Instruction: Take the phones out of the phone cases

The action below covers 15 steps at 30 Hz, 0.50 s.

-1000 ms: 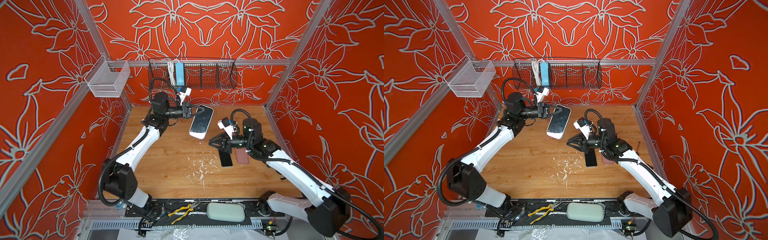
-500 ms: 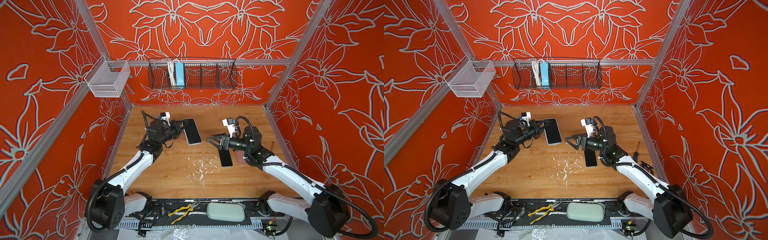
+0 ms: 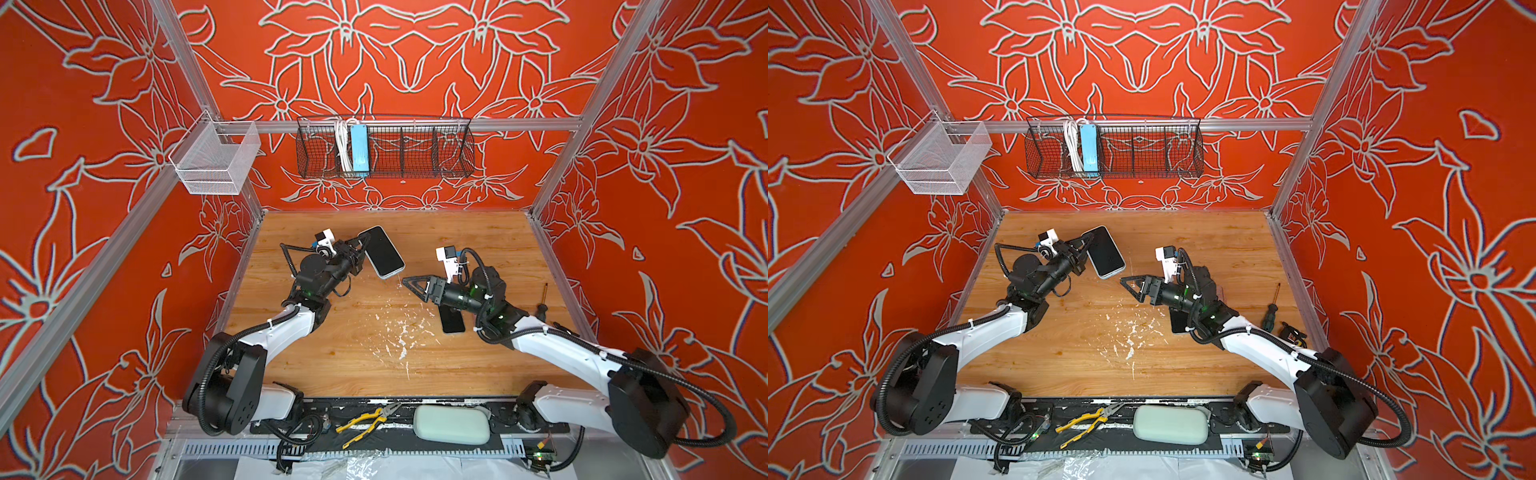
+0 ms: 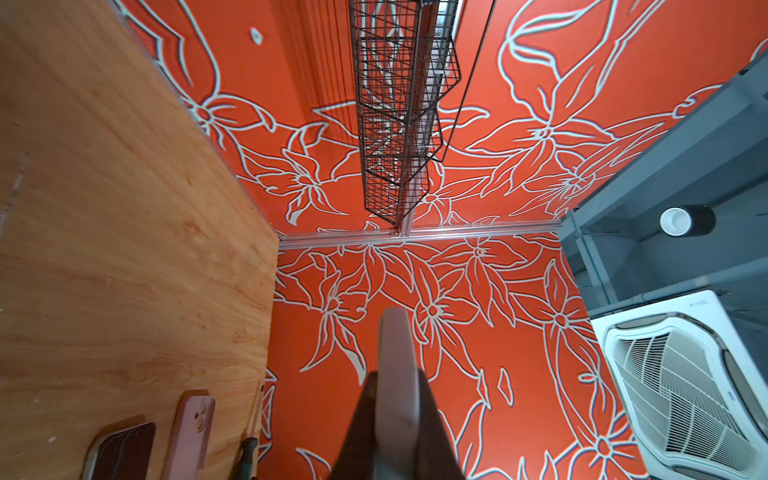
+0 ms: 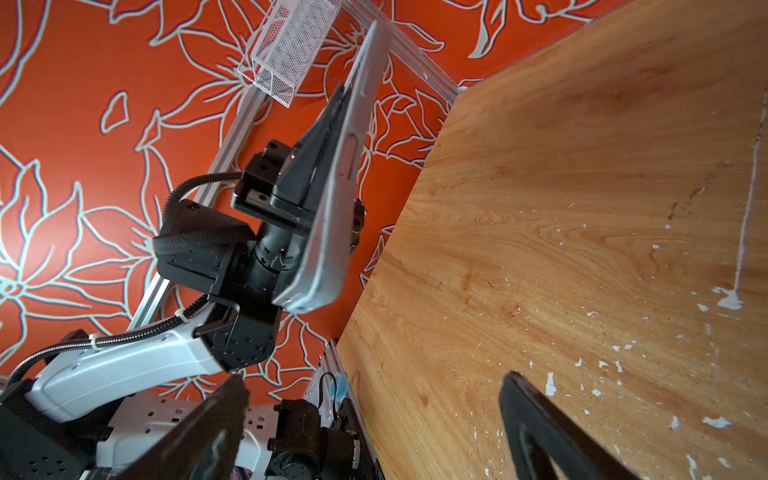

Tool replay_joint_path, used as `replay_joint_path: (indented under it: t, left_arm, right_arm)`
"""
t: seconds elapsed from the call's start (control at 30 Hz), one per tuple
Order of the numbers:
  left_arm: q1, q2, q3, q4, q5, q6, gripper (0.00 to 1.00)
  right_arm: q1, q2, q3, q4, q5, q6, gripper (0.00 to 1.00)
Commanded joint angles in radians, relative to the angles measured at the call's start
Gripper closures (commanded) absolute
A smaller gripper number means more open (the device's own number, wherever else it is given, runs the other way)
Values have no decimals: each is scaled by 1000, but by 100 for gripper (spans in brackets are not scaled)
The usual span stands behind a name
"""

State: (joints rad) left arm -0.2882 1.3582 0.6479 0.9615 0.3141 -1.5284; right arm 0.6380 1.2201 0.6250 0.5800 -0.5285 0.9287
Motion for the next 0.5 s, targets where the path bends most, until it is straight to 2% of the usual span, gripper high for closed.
replay_joint_path:
  t: [0.0, 0.47]
  left_arm:
    - [-9, -8, 19, 151, 0, -49, 100]
    - [-40, -4, 29, 169, 1, -56, 100]
  right_arm:
    - [16, 7, -5, 102, 63, 49, 4]
    - [31, 56, 27, 162, 68, 50, 4]
